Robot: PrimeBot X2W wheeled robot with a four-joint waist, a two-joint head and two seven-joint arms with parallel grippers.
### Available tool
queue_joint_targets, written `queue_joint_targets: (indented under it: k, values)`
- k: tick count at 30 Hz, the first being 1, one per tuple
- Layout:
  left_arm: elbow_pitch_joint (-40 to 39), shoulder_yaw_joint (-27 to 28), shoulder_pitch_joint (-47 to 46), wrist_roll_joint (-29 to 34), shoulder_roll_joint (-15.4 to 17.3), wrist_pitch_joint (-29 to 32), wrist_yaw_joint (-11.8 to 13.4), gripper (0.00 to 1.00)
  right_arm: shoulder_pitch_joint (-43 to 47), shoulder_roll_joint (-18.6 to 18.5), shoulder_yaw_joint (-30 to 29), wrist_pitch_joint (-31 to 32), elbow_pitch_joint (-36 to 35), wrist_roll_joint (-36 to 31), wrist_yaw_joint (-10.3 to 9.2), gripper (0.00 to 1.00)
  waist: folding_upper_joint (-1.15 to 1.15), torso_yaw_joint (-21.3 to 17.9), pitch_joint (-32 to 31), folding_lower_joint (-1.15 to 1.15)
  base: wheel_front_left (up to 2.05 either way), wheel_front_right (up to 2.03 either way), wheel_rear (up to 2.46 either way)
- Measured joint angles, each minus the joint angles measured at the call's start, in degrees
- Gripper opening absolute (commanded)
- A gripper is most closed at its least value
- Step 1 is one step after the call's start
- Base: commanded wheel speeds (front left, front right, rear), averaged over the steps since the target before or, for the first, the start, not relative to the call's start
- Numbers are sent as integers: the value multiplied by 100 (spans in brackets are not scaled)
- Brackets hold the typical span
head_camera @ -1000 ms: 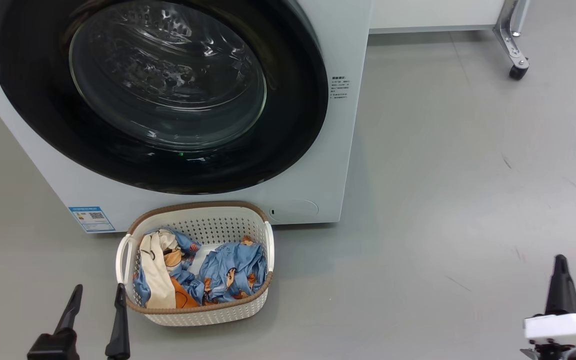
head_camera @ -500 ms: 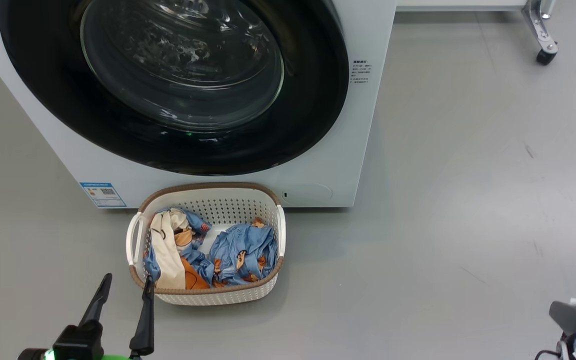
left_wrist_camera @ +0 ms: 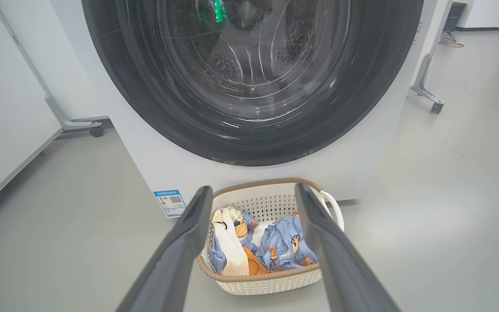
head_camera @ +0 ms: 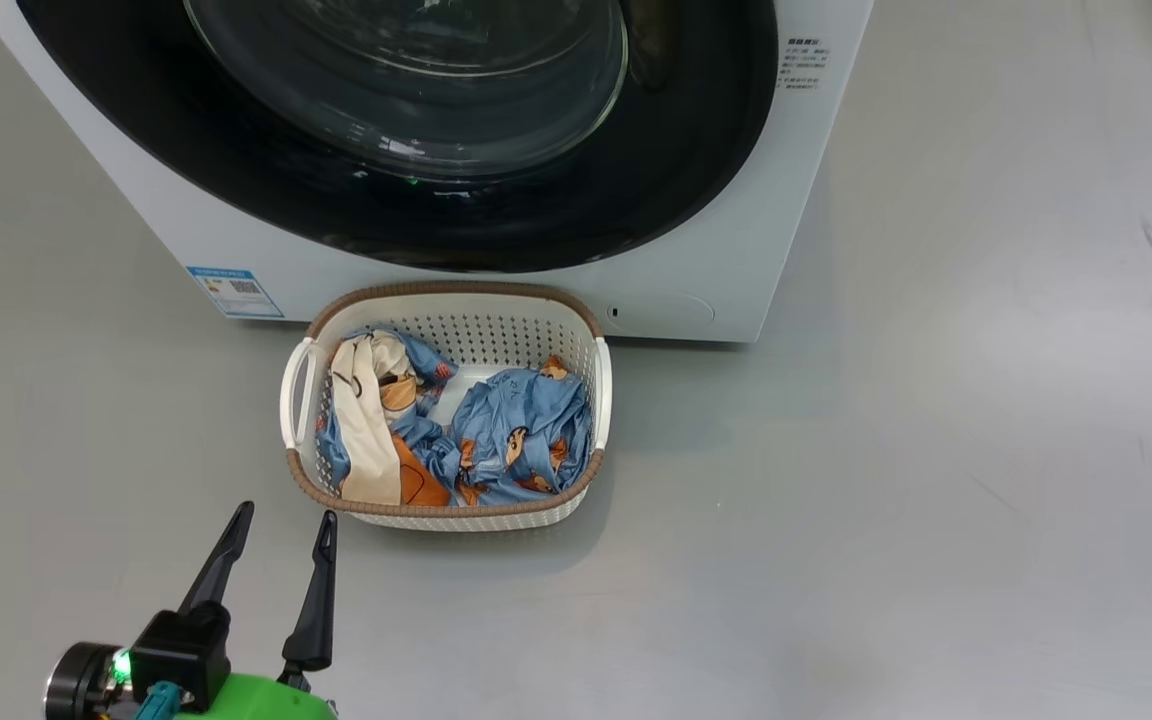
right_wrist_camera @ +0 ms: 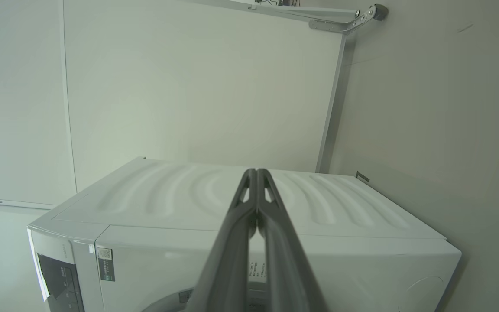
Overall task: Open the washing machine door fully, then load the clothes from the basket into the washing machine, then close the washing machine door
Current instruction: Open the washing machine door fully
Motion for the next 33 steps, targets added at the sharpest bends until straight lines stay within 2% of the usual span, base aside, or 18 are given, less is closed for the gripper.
queue_joint_targets:
  k: [8,15,33]
  values:
    - [-119,-188,-413,-89,65,0,0,100,-923,-248,345,579,-102,144,-1,0,0,225,563,0,0,0,0]
    - [-93,-293,-539,-96,64,0,0,100,-1568,-546,530,834,-153,125,-1,0,0,420,939,0,0,0,0]
    - [37,-341,-738,-241,36,0,0,100,-2547,-754,1146,1460,-135,5,-1,0,0,934,1422,0,0,0,0]
